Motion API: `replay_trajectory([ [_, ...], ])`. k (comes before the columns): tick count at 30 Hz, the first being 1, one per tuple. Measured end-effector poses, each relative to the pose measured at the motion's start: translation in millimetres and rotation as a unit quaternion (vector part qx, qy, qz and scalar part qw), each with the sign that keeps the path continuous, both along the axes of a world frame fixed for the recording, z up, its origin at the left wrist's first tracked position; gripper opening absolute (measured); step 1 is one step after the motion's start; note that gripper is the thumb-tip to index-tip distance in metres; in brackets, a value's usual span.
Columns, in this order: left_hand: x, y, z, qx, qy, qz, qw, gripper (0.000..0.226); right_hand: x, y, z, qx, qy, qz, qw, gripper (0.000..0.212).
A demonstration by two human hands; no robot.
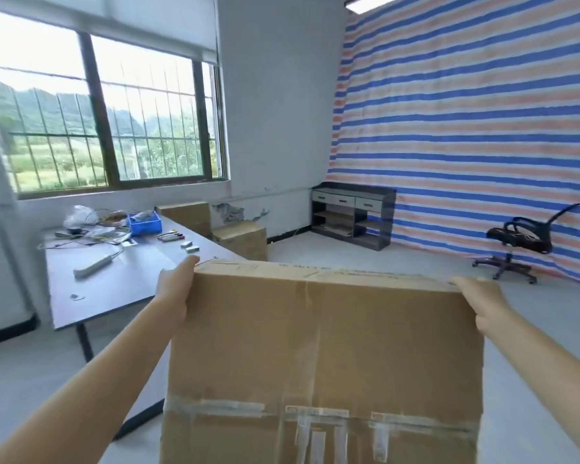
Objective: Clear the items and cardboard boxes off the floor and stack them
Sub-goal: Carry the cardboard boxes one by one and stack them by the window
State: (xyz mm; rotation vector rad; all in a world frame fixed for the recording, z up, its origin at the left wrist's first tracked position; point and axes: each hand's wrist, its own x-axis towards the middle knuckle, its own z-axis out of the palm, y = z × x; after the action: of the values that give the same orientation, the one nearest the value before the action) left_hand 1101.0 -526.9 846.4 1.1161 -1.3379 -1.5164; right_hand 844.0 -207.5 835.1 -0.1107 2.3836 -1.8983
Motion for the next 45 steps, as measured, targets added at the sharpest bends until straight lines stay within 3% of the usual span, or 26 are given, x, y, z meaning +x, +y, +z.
replay_trajectory([
  [2, -30.6, -7.3, -5.0, 0.0, -0.01, 0.013, 1.0, 0.056, -36.4, -14.7, -8.1, 0.009, -0.004, -0.003, 1.0, 0.028],
  [6, -83.5, -19.9, -25.2, 0.031, -0.013, 0.044, 0.998, 0.032, -98.8, -36.6, -20.5, 0.043, 0.004, -0.018, 0.999, 0.021],
  [13, -166.5, -66.4, -63.8, 0.046, -0.041, 0.058, 0.996, 0.025, -195.2, -88.3, -47.0, 0.108, 0.027, -0.058, 0.992, 0.017],
  [24, -309.4, -219.3, -117.8, 0.1, -0.081, 0.031, 0.991, 0.043, -341.2, -241.2, -67.2, 0.186, 0.026, -0.044, 0.981, 0.02],
  [35, -477.2, -300.7, -132.1, 0.139, -0.071, 0.031, 0.987, 0.046, -503.6, -312.4, -101.4, 0.195, -0.024, -0.066, 0.978, 0.017],
  [40, -578.8, -332.8, -124.7, 0.134, -0.096, 0.013, 0.986, 0.021, -614.4, -352.6, -103.7, 0.201, -0.005, -0.065, 0.977, 0.021],
  [45, -658.2, -360.8, -121.3, 0.175, -0.161, 0.005, 0.971, 0.041, -713.1, -396.5, -98.4, 0.214, -0.003, -0.038, 0.976, 0.015],
])
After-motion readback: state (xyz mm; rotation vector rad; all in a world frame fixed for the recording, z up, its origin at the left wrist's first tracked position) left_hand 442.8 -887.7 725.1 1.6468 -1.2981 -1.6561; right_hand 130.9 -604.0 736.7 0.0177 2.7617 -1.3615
